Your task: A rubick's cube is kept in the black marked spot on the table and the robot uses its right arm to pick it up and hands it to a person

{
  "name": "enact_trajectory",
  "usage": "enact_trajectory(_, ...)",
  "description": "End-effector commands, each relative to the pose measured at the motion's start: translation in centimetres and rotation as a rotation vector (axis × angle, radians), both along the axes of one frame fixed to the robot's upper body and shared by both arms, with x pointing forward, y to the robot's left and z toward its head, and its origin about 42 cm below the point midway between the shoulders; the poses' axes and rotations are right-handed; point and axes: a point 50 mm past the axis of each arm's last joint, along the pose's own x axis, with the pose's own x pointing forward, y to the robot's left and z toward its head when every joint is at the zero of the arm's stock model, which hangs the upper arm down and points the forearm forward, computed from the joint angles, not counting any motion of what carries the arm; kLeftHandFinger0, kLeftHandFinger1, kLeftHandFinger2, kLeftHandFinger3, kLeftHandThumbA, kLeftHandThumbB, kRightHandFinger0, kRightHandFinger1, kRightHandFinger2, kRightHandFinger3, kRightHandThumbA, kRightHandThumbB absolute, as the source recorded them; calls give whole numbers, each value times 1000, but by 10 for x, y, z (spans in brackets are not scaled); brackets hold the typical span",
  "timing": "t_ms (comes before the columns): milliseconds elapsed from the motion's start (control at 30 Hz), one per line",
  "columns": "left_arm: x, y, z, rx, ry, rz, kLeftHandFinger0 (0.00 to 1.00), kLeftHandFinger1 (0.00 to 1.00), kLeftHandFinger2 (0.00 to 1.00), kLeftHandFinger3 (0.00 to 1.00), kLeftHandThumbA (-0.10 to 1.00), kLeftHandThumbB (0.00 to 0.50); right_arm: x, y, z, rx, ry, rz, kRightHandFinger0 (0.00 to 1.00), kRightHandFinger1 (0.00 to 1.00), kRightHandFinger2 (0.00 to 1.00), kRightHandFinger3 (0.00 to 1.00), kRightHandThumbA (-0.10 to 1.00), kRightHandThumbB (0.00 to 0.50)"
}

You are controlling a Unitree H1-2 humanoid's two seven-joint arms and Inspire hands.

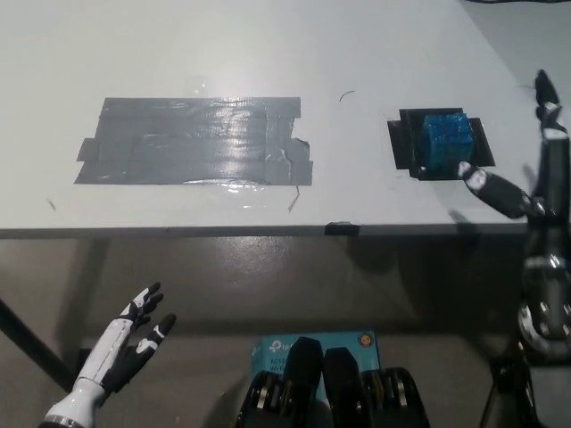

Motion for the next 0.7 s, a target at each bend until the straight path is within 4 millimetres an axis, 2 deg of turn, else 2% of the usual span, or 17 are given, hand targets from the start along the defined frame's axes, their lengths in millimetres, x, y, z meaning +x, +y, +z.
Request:
enact_trajectory(0,4,-3,11,9,-59,-29,1000,1000,1000,1000,869,136,31,-9,8,-5,40,-62,1000,1000,1000,1000,954,431)
enact_trajectory(67,4,-3,11,7,-59,-33,1000,1000,1000,1000,868,130,50,-11,-2,-6,99,-62,1000,1000,1000,1000,935,449)
enact_trajectory(167,5,-3,13,3,-63,-31,1000,1000,1000,1000,862,123,63,-8,-9,15,123,-57,1000,1000,1000,1000,870,465)
enact_trajectory(300,7,-2,15,8,-73,-27,1000,1000,1000,1000,861,127,81,0,-13,24,184,-30,1000,1000,1000,1000,862,460)
enact_trajectory(367,7,-3,15,11,-76,-29,1000,1000,1000,1000,870,131,86,2,-17,13,200,-26,1000,1000,1000,1000,865,461)
enact_trajectory(433,8,-3,15,2,-77,-31,1000,1000,1000,1000,869,137,91,4,-17,-19,217,-34,1000,1000,1000,1000,894,446)
enact_trajectory(533,10,-3,17,9,-75,-32,1000,1000,1000,1000,878,135,98,6,-14,-25,226,-31,1000,1000,1000,1000,868,417)
enact_trajectory(633,13,-3,19,2,-82,-34,1000,1000,1000,1000,876,132,103,8,-10,-12,230,-28,1000,1000,1000,1000,858,423)
enact_trajectory(667,13,-3,20,4,-79,-33,1000,1000,1000,1000,879,140,105,9,-9,-5,233,-27,1000,1000,1000,1000,867,446)
